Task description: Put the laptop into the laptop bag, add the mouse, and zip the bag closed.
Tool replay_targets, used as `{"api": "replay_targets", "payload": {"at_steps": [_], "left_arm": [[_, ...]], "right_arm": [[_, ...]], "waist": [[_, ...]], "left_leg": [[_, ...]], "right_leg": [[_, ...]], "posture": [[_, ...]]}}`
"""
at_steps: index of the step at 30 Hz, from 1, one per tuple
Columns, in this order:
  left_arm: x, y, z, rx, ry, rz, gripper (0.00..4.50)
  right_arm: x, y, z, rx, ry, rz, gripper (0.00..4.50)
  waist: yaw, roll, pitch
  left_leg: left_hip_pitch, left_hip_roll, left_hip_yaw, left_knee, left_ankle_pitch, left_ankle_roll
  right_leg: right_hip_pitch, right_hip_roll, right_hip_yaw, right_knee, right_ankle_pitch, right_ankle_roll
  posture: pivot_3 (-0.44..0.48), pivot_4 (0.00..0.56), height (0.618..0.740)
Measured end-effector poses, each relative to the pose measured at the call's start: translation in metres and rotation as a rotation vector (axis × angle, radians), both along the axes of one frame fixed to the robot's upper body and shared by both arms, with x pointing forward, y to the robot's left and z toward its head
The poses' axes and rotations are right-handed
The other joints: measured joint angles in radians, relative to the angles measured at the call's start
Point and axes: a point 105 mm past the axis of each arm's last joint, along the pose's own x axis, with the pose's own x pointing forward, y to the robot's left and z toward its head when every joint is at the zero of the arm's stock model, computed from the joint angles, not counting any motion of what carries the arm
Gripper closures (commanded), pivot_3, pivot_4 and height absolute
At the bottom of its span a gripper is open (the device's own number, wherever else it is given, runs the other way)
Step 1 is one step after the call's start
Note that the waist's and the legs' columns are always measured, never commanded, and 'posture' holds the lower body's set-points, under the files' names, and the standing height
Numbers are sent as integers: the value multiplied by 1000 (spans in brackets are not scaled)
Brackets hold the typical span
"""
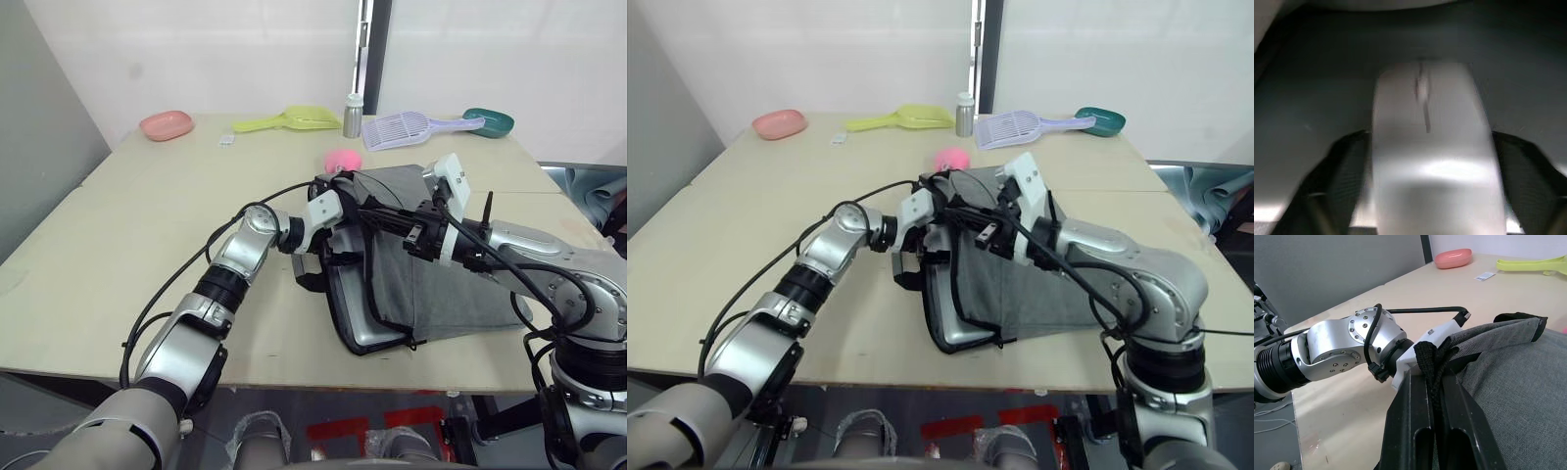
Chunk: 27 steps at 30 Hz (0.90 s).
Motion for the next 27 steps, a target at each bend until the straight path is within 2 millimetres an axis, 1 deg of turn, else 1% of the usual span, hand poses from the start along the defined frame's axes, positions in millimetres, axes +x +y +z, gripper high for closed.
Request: {"api": "replay_targets", "payload": {"at_steps": [2, 5, 6, 8, 10, 12, 18, 20, 22, 25, 27], "left_arm": [[2, 0, 2, -12, -11, 14, 11], [-2, -3, 12, -56, -28, -3, 11], [-6, -4, 16, -79, -30, -25, 11], [-13, -3, 19, -92, -27, -58, 11], [-17, 11, 18, -68, -22, -73, 11], [-17, 27, 18, -47, -15, -56, 11], [-18, 57, 35, -75, -49, -29, 11], [-20, 65, 31, -68, -45, -25, 11], [-25, 69, 22, -69, -15, -32, 11], [-26, 70, 15, -74, 0, -36, 11], [-25, 67, 13, -105, 10, -31, 11]], "right_arm": [[0, 0, 0, -3, 0, 0, 4500], [-1, 0, 0, 0, 1, 3, 4500], [-1, 0, 0, 0, 1, 4, 4500], [-1, 0, 0, 0, 2, 7, 4500], [-1, 0, 1, -1, 1, 9, 4500], [-2, 0, 1, -3, 1, 10, 4500], [-3, -1, 1, -8, 3, 14, 4500], [-3, -1, 1, -7, 3, 16, 4500], [-3, -1, 1, -6, 3, 18, 4500], [-3, -1, 1, -7, 5, 16, 4500], [-3, -1, 1, -7, 5, 14, 4500]], "waist": [[0, 0, 0], [0, 0, 0], [-1, 0, 0], [-2, 0, 0], [-7, 0, 0], [-8, 0, 0], [-4, 1, 0], [-5, 1, 0], [-5, 1, 0], [-3, 1, 0], [-2, 1, 0]], "left_leg": [[0, 0, 0, 0, 0, 0], [0, 0, 0, -1, 0, 0], [0, 0, 0, -1, 0, 0], [0, 0, 0, -2, 0, 0], [0, 0, 1, -4, 0, 0], [0, 0, 1, -4, 0, 0], [0, 0, 1, -5, 0, 0], [0, 0, 1, -5, 0, 0], [0, 0, 1, -5, 0, 0], [0, 0, 1, -5, 0, 0], [0, 0, 2, -5, 0, 0]], "right_leg": [[0, 0, 0, 0, 0, 0], [0, 0, 0, -1, 0, 0], [0, 0, 0, -2, 0, 0], [0, 0, 0, -3, 0, 0], [0, 0, 0, -3, 0, 0], [0, 0, 0, -4, 0, 0], [0, 0, -1, -6, 0, 0], [0, 0, 0, -6, 0, 0], [0, 0, 0, -7, 0, 0], [0, 0, -1, -7, 0, 0], [0, 0, 0, -7, 0, 1]], "posture": [[0, 150, 740], [0, 150, 740], [0, 150, 740], [0, 150, 740], [0, 150, 740], [0, 150, 740], [0, 150, 740], [0, 150, 740], [0, 150, 740], [0, 150, 740], [0, 150, 740]]}}
